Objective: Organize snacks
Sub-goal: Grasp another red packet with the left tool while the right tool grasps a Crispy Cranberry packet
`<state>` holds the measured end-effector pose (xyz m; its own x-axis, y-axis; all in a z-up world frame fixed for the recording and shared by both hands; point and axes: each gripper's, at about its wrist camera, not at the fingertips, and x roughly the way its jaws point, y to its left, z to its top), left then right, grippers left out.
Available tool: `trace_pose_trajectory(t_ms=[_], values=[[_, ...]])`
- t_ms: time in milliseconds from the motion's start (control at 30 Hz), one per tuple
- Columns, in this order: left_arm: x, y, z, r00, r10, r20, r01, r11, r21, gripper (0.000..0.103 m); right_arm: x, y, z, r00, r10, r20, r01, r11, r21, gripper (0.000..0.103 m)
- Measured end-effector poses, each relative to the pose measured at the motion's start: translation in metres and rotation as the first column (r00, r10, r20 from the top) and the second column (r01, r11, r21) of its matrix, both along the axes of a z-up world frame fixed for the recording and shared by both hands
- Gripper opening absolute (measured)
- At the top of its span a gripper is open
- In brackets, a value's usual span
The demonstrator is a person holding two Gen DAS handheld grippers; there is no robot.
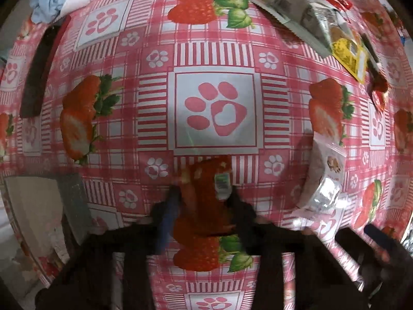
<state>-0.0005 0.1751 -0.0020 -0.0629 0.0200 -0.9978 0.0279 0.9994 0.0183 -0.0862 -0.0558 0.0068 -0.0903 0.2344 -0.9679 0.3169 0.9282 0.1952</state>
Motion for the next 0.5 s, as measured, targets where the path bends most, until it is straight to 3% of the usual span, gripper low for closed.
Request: trace_pose_trajectory(t_ms=[100, 233, 400, 500], values=[[-0.001, 0.013, 0.005, 1.000, -0.002, 0.002, 0.002, 1.000, -0.001, 0.035, 0.023, 0.006, -0.002, 1.000, -0.004, 0.001, 0.004, 1.000, -0.004, 0.103], [-0.033, 0.028, 0.005, 0.998, -0.063, 0.020, 0.062, 0.998, 0.024, 0.035, 0.059, 0.030, -0.005, 1.000, 0.010, 0.004, -0.010, 1.000, -0.001, 0.103], [-0.075, 0.046, 0.005, 0.997, -0.072, 0.004, 0.072, 0.997, 0.018, 0.035, 0.087, 0.068, -0.013, 0.994, 0.106, 0.002, -0.106, 0.993, -0.045, 0.102], [-0.095, 0.055, 0.005, 0.996, -0.087, -0.001, 0.087, 0.996, 0.017, 0.035, 0.092, 0.095, -0.014, 0.978, 0.208, -0.013, -0.208, 0.969, -0.137, 0.082]])
